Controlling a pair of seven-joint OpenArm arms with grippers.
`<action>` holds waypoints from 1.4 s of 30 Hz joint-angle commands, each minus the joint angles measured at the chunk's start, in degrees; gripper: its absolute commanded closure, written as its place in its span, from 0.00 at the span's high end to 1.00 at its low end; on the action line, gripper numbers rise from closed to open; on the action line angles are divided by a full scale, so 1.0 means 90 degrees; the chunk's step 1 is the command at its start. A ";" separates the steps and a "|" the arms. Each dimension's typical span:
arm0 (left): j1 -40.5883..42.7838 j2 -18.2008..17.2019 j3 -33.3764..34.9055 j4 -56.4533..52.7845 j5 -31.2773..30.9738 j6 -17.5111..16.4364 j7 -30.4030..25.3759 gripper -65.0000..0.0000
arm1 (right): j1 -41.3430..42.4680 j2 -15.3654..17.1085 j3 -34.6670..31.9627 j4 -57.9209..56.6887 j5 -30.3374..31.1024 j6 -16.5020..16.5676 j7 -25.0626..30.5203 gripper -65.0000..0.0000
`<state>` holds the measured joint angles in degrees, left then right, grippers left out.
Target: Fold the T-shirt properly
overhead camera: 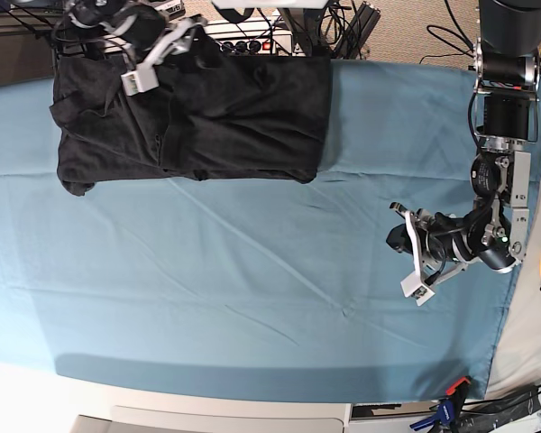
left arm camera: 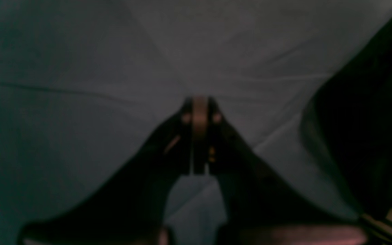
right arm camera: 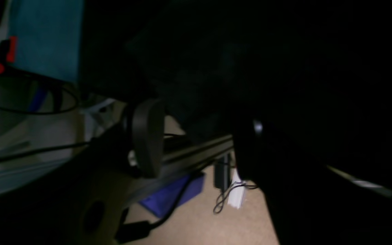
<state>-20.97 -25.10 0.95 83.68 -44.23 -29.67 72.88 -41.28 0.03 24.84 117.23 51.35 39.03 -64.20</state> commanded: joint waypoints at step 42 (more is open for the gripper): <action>0.0036 -0.0068 -0.0056 0.0102 -0.0044 -0.0027 -0.0243 0.04 | 0.0563 -0.0058 -0.0095 -0.0945 0.0726 0.0108 -0.0119 0.43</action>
<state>-19.07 -25.08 0.95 83.68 -44.03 -29.67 71.55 -35.75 -0.67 23.92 107.96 56.97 39.68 -65.76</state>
